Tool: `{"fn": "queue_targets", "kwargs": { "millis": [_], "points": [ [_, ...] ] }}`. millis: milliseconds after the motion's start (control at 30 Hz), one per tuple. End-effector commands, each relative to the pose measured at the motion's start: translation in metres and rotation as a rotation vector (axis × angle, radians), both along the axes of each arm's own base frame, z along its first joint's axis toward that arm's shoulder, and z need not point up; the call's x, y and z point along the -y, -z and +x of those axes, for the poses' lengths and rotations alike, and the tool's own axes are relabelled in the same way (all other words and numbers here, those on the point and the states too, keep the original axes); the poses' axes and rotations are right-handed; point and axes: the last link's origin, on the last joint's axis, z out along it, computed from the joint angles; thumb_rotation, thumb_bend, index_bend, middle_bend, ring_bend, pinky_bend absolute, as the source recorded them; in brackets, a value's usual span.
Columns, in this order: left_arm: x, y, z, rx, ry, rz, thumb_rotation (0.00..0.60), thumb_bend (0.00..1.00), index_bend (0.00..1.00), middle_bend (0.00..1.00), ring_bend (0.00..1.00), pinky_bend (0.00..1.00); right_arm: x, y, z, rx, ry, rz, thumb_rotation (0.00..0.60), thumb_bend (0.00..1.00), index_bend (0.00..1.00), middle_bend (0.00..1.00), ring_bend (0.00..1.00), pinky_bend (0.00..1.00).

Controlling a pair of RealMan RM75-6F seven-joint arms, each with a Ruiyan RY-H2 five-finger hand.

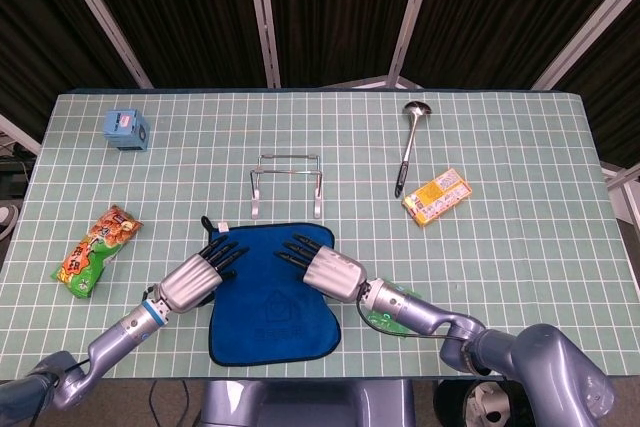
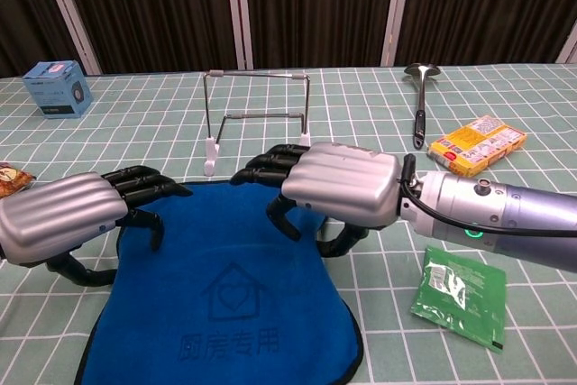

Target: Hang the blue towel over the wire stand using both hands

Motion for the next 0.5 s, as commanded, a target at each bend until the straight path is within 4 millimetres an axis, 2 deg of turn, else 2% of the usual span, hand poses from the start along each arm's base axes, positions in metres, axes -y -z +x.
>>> {"fn": "queue_targets", "kwargs": {
  "millis": [33, 267, 500],
  "points": [
    [0.0002, 0.0003, 0.0017, 0.002, 0.005, -0.002, 0.6, 0.2, 0.42, 0.0, 0.0, 0.0, -0.0006, 0.0003, 0.0003, 0.0, -0.001, 0.001, 0.6, 0.41, 0.6, 0.06, 0.0, 0.08],
    [0.0029, -0.0023, 0.0008, -0.009, 0.018, -0.003, 0.6, 0.2, 0.43, 0.0, 0.0, 0.0, -0.0022, 0.0014, 0.0014, -0.004, -0.011, 0.0, 0.6, 0.41, 0.6, 0.06, 0.0, 0.08],
    [0.0025, -0.0049, 0.0, -0.002, 0.01, -0.001, 0.6, 0.3, 0.44, 0.0, 0.0, 0.0, -0.0026, 0.002, 0.002, -0.009, -0.014, 0.0, 0.6, 0.41, 0.6, 0.06, 0.0, 0.08]
  ]
}}
